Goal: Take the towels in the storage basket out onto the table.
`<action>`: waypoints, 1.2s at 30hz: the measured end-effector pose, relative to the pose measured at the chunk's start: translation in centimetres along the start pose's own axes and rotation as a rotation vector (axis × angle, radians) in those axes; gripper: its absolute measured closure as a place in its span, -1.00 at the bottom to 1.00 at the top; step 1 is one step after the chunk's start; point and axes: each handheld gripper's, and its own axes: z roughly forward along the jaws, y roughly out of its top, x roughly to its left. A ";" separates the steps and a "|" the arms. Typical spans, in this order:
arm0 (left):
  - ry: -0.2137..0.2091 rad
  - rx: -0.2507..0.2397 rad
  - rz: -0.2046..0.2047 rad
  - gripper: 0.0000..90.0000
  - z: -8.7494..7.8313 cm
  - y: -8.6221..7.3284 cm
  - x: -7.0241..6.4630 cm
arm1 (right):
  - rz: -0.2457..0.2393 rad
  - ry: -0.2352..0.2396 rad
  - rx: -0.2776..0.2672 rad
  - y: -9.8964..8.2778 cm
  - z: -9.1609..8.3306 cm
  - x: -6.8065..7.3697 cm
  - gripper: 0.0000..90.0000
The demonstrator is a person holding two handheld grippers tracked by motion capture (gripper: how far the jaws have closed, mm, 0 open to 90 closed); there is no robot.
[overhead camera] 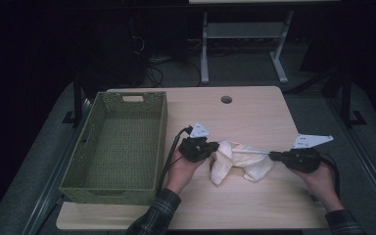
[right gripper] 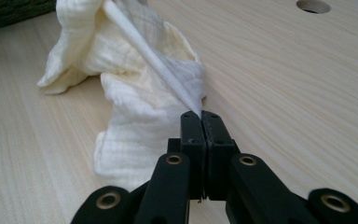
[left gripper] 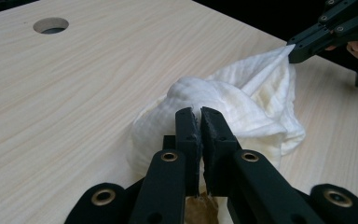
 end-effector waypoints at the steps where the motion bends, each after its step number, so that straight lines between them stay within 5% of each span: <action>1: 0.004 0.008 0.011 0.90 0.1 0.0 0.0 | 0.005 -0.002 -0.003 0.0 0.0 -0.1 0.96; 8: 0.076 0.054 0.007 0.84 2.0 -0.6 1.0 | 0.002 -0.022 0.028 0.2 1.3 -0.8 0.96; 12: 0.100 0.050 -0.014 0.47 1.8 -0.9 1.5 | 0.024 -0.036 0.031 0.3 2.1 -1.3 0.70; 20: 0.021 0.008 0.011 0.34 -0.4 -0.7 -1.3 | 0.043 -0.026 -0.021 0.4 0.4 -0.6 0.48; 23: 0.013 0.040 0.065 0.34 -0.4 -1.1 -2.6 | 0.037 0.021 -0.021 0.2 0.1 0.3 0.51; 32: -0.033 0.111 0.099 0.30 0.9 -3.2 -5.1 | 0.010 0.079 0.047 -0.8 1.2 3.1 0.51; 36: -0.014 0.158 0.127 0.27 1.8 -4.0 -5.9 | -0.002 0.091 0.064 -0.9 2.2 4.1 0.49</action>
